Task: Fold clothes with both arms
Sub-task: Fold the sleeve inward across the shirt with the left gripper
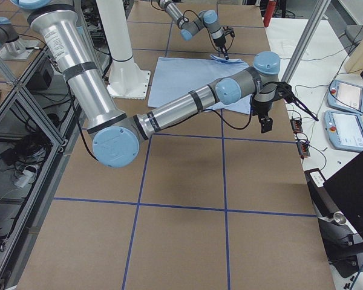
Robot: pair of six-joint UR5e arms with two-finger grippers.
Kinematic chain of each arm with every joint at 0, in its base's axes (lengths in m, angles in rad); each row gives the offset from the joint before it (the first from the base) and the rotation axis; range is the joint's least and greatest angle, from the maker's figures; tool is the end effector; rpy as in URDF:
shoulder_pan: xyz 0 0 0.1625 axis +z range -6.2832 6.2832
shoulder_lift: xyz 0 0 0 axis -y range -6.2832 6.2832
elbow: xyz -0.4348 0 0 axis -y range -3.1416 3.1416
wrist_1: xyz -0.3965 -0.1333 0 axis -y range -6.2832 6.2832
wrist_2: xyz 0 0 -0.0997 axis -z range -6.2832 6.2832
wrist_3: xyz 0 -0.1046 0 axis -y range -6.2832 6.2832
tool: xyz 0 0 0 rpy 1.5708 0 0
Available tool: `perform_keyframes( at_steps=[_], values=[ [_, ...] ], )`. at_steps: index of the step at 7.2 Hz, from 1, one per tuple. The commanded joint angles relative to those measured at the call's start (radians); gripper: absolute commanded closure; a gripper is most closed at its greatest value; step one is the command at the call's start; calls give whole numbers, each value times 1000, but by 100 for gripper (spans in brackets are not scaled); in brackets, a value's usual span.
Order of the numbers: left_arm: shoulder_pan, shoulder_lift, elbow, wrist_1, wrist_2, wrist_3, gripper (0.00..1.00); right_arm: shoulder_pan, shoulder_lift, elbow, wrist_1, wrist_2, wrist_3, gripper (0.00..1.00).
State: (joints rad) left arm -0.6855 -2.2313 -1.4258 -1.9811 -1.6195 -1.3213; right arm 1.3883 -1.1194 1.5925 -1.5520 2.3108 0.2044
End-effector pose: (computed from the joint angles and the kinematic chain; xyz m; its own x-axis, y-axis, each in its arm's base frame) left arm 0.5034 -0.5773 0.2935 0.5997 -0.1718 -0.7816 0.4686 0.8671 0.1690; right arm -0.0593 -0.6673 0.3941 0.6870 -0.2619 0.6778 0.0210 0.9395 0.3418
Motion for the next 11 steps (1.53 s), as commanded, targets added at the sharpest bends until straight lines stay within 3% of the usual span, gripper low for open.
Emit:
perform_keyframes(
  at_steps=[1,3,4,6,7,9,10,11],
  values=[
    [27,-134,152,64,41,-74,100,-3,-3,0,1,1,1,0],
    [26,-134,176,48,44,-69,100,-9,-4,0,1,1,1,0],
    [26,-117,165,44,44,17,1,-18,-7,0,3,1,1,0],
    [20,-50,-4,37,14,149,0,-44,-23,23,3,4,24,0],
    [20,38,-153,41,-52,189,0,-79,-81,105,35,4,132,0],
    [18,187,-394,39,-106,200,0,-206,-260,277,296,-28,499,0],
    [26,255,-492,38,-115,197,0,-316,-360,358,428,-115,699,0],
    [33,298,-557,39,-115,188,0,-474,-460,464,501,-268,878,0]
  ],
)
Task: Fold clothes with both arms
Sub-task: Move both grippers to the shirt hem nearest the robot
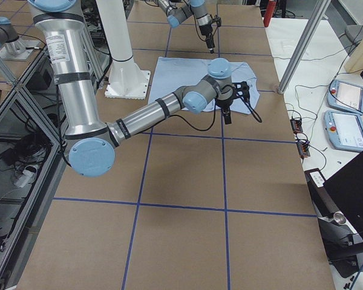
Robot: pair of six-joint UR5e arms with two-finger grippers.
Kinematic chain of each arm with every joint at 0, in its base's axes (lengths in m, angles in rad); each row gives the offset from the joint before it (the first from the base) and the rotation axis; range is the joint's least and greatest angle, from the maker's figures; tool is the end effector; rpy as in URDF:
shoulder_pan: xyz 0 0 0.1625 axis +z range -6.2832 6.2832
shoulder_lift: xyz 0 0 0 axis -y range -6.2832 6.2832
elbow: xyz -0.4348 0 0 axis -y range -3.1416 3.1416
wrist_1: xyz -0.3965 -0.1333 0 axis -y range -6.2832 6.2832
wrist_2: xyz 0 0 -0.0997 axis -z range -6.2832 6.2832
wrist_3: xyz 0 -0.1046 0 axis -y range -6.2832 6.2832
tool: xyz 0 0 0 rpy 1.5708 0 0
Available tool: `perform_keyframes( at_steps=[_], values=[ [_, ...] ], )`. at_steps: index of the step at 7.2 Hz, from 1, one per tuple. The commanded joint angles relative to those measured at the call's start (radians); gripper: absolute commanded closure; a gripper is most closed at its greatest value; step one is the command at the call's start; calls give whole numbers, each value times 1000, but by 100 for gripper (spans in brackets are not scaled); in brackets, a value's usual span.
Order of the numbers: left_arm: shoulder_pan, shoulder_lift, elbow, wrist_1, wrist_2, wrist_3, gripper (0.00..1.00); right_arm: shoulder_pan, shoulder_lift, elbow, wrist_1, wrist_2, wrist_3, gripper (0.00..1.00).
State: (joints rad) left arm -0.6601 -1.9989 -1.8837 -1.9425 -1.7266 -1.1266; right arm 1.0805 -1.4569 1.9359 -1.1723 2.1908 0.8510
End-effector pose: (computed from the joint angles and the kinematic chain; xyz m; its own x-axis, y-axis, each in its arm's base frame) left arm 0.4099 -0.4664 0.2467 0.5285 0.1272 -0.8394 0.2976 0.8982 0.3235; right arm -0.1858 -0.5021 0.3895 0.5609 -0.0886 0.8231 -0.1833 0.9563 0.2278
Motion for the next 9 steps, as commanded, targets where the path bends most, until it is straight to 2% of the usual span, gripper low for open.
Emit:
perform_keyframes(
  at_steps=[1,2,3,4,5,6,7,9],
  values=[
    [32,131,-164,-3,-22,-48,0,-350,-201,246,122,-307,435,0],
    [109,231,-255,-9,2,-136,0,-595,-280,338,120,-546,636,0],
    [208,321,-343,-9,63,-195,0,-827,-322,369,115,-797,792,1],
    [337,377,-386,-10,153,-337,0,-969,-338,371,109,-919,916,4],
    [449,422,-387,-7,244,-451,17,-1044,-341,395,73,-974,980,6],
    [529,463,-384,-7,258,-557,36,-1085,-333,425,-2,-1000,1025,7],
    [619,466,-373,2,339,-634,37,-1109,-333,423,-16,-1031,1040,7],
    [677,462,-316,31,367,-674,37,-1122,-332,419,-17,-1049,1042,6]
  ],
)
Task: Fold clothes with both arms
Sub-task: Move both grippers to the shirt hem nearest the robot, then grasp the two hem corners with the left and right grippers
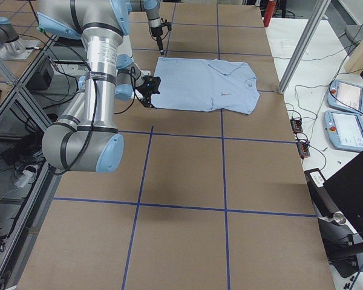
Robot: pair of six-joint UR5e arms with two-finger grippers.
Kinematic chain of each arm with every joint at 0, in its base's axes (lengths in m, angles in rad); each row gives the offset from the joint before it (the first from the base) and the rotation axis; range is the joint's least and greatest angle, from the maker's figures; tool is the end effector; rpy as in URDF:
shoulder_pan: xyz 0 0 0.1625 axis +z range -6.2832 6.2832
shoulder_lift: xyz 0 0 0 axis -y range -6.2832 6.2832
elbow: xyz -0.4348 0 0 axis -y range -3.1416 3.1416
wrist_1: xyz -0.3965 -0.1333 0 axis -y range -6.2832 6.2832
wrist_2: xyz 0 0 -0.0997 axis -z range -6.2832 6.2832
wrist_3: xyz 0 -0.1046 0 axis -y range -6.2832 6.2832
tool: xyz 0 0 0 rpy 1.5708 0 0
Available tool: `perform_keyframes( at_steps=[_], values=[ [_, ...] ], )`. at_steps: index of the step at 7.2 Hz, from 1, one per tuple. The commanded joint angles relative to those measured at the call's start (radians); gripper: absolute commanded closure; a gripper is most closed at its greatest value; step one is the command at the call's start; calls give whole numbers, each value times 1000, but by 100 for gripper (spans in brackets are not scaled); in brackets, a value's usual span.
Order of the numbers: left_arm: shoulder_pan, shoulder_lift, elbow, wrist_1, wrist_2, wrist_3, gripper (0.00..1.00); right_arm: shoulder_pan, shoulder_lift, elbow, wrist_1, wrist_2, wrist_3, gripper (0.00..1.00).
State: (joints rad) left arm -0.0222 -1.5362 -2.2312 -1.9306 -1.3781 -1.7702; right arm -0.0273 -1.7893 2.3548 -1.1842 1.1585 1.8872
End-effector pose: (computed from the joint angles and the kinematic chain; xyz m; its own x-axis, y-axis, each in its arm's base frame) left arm 0.4435 -0.1632 0.3384 0.5053 -0.2057 -0.8380 0.2872 0.9559 -0.0614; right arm -0.3811 -0.1649 0.3489 0.4572 0.2727 0.8465 -0.4667 0.8838 -0.0326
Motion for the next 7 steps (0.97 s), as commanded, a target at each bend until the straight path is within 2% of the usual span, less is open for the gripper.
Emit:
perform_keyframes(
  at_steps=[1,2,7],
  values=[
    [42,-4,39,33,19,-29,38,-26,2,-9,-5,-34,6,6],
    [39,1,45,38,14,-25,43,-31,5,-15,-5,-43,6,5],
    [30,-2,97,39,11,26,44,-31,5,-26,0,-49,6,4]
  ],
)
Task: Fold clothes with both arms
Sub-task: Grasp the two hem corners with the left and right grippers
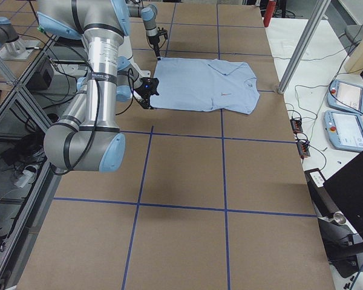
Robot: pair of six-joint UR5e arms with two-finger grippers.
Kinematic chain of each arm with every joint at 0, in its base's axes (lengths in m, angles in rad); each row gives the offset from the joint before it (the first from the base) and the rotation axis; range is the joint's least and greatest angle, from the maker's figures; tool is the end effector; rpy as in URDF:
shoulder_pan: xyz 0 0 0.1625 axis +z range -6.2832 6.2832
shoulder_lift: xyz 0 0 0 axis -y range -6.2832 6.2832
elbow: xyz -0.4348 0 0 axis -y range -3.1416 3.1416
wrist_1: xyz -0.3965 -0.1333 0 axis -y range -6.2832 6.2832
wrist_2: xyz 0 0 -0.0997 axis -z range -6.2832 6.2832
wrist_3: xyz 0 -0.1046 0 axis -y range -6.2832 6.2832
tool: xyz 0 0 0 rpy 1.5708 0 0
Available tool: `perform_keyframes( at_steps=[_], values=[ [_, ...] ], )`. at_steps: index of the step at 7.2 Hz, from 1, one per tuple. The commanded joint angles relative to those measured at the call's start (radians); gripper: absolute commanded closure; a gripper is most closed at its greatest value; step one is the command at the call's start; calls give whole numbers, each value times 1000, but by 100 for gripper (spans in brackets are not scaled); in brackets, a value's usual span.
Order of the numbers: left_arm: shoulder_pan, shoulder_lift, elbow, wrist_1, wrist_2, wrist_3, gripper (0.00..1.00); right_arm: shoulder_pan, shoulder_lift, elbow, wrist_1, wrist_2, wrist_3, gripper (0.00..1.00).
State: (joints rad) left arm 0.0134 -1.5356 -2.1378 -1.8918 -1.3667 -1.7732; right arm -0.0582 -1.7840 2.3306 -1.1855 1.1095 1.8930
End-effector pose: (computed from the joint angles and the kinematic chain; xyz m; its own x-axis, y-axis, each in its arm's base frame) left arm 0.4712 -0.1482 0.3883 0.6163 -0.1886 -0.7646 0.2689 0.9629 -0.0208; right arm -0.3912 -0.1574 0.3572 0.4682 0.2568 0.8455 -0.4775 0.8787 -0.0024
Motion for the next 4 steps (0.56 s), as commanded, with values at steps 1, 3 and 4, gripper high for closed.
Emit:
perform_keyframes(
  at_steps=[1,3,4],
  values=[
    [-7,-3,7,0,0,35,44,0,2,-2,3,0,0,4],
    [-10,3,12,0,0,52,44,1,17,-4,4,0,0,3],
    [-10,3,15,-1,0,60,44,0,28,-22,4,0,0,3]
  ],
)
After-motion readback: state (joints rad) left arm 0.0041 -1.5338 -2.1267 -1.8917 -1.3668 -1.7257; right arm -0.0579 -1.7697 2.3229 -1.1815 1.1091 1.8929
